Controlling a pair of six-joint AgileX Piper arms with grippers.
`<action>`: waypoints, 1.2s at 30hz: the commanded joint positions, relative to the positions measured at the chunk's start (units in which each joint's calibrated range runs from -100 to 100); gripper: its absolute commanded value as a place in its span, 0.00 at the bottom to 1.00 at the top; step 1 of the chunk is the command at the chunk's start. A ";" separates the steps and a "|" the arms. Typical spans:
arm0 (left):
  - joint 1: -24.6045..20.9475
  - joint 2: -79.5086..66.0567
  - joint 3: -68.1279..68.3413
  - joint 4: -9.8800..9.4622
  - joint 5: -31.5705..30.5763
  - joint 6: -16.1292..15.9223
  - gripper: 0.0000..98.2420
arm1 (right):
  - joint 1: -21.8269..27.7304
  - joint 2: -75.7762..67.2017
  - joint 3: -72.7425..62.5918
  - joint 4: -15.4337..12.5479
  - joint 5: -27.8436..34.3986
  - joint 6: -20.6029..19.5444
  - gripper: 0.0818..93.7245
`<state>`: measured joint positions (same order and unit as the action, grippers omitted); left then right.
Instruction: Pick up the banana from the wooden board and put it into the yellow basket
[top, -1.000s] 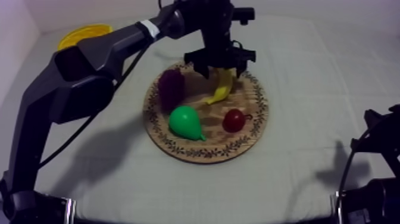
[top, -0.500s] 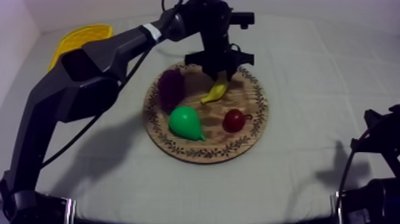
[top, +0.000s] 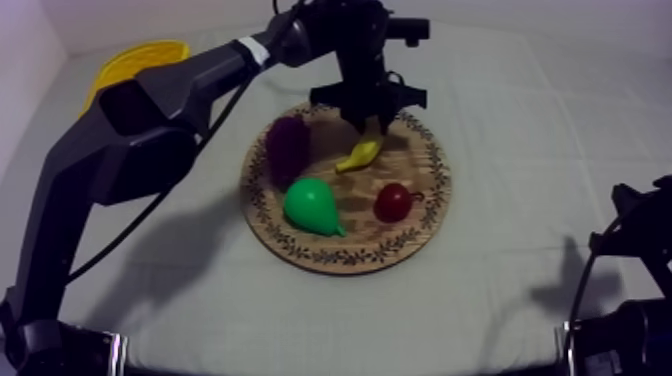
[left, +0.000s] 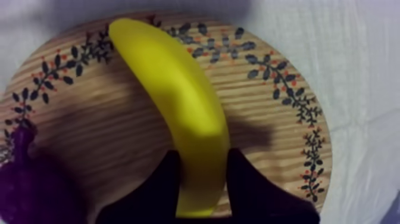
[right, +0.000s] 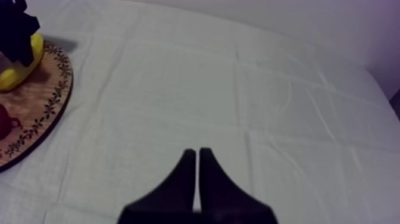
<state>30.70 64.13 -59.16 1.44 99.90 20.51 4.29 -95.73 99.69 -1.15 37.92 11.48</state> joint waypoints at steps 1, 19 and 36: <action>-0.31 -3.06 2.06 -1.05 0.02 -0.06 0.26 | 0.00 -0.02 -0.03 0.01 -0.01 0.01 0.00; -18.62 -45.61 37.45 -8.91 -0.06 -0.40 0.28 | 0.00 -0.02 -0.03 0.01 -0.01 0.02 0.00; -30.49 -49.69 54.76 -11.19 -6.28 -1.75 0.28 | 0.00 -0.02 -0.03 0.01 -0.01 0.02 0.00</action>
<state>0.19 13.92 -4.46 -9.85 94.03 18.70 4.29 -95.73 99.69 -1.15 37.92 11.48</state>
